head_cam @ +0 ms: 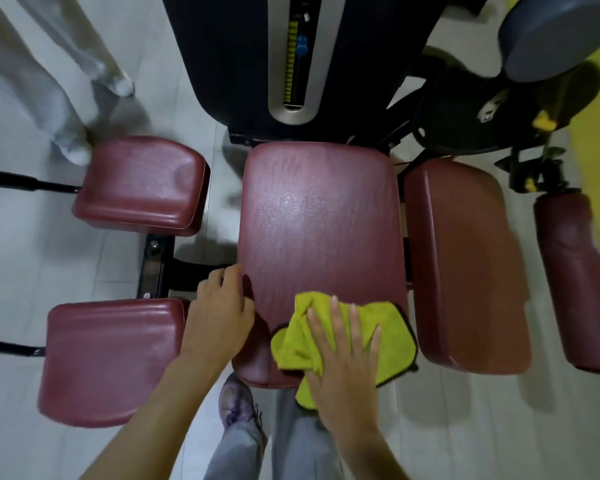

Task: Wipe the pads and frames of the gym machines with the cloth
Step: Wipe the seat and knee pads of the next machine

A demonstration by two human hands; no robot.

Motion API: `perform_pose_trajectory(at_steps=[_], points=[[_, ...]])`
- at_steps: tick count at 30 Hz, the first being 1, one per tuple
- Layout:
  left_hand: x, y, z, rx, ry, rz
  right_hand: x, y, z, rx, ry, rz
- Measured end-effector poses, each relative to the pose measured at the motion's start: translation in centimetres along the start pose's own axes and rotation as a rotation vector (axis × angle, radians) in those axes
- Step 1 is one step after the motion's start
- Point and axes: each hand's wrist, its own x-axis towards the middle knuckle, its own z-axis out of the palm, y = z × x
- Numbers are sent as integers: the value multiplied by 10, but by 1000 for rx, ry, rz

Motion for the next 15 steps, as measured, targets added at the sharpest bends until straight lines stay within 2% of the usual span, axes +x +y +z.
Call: perform_pose_trajectory(at_steps=[3, 6, 11, 15], points=[[20, 9, -3, -29, 7, -8, 4, -2, 5, -9, -37, 31], [39, 18, 1, -60, 3, -35, 57, 3, -9, 33, 1, 9], [68, 34, 8, -72, 80, -112, 203, 17, -32, 94, 147, -5], [84, 45, 10, -80, 118, -162, 325, 35, -51, 98, 158, -55]])
